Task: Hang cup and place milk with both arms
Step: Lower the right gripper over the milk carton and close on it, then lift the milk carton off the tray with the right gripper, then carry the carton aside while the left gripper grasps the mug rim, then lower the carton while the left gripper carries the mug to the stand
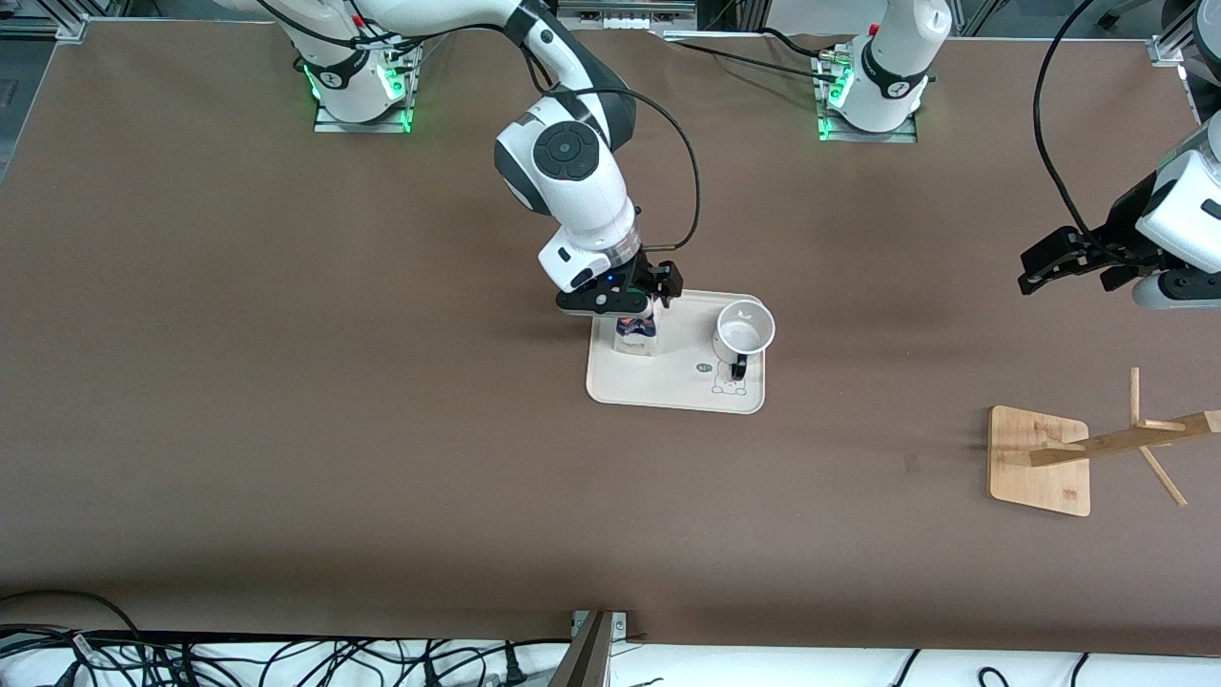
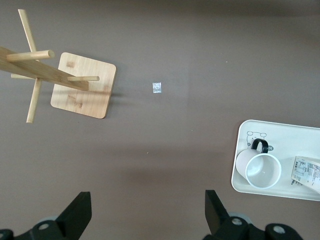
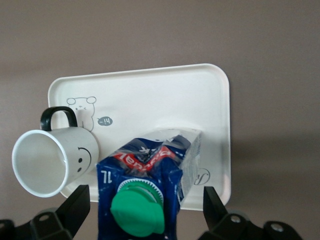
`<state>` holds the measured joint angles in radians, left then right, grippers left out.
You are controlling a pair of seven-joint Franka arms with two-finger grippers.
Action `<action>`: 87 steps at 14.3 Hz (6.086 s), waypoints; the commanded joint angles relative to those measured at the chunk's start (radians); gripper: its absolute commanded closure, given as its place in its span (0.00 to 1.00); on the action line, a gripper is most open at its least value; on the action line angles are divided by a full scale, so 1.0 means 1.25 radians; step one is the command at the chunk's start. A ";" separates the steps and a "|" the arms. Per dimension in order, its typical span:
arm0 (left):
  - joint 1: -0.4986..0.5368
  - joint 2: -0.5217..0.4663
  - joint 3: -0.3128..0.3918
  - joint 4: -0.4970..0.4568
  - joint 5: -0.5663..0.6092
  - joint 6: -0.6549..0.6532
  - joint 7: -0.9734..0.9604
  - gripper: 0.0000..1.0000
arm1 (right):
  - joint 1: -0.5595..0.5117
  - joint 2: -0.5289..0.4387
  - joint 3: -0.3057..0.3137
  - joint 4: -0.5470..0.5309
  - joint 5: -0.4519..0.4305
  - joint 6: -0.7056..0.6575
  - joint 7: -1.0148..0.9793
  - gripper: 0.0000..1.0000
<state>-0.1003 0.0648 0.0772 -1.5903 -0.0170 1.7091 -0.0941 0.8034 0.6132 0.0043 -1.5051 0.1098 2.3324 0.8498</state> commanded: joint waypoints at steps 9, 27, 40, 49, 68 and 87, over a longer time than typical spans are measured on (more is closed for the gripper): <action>0.003 0.011 -0.004 0.024 0.015 -0.010 -0.007 0.00 | 0.015 -0.001 -0.008 0.015 -0.044 -0.105 -0.055 0.18; 0.003 0.011 -0.004 0.024 0.015 -0.010 -0.007 0.00 | 0.046 -0.008 -0.010 0.068 -0.038 -0.107 0.050 0.76; 0.002 0.010 -0.004 0.023 0.012 -0.012 -0.007 0.00 | -0.002 -0.201 -0.246 0.180 -0.051 -0.630 -0.178 0.76; -0.022 0.043 -0.008 0.014 -0.026 0.046 0.008 0.00 | -0.003 -0.261 -0.541 0.149 -0.031 -0.817 -0.622 0.76; -0.185 0.298 -0.159 -0.117 -0.085 0.245 -0.168 0.00 | -0.003 -0.424 -0.640 -0.407 0.061 -0.225 -0.681 0.76; -0.236 0.355 -0.157 -0.121 -0.072 0.337 -0.217 1.00 | 0.002 -0.445 -0.622 -0.610 0.210 0.046 -0.828 0.76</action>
<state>-0.3968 0.5516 -0.1290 -1.7396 -0.1133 2.1666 -0.3688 0.8027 0.0933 -0.7719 -2.2352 0.3251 2.3782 -0.1333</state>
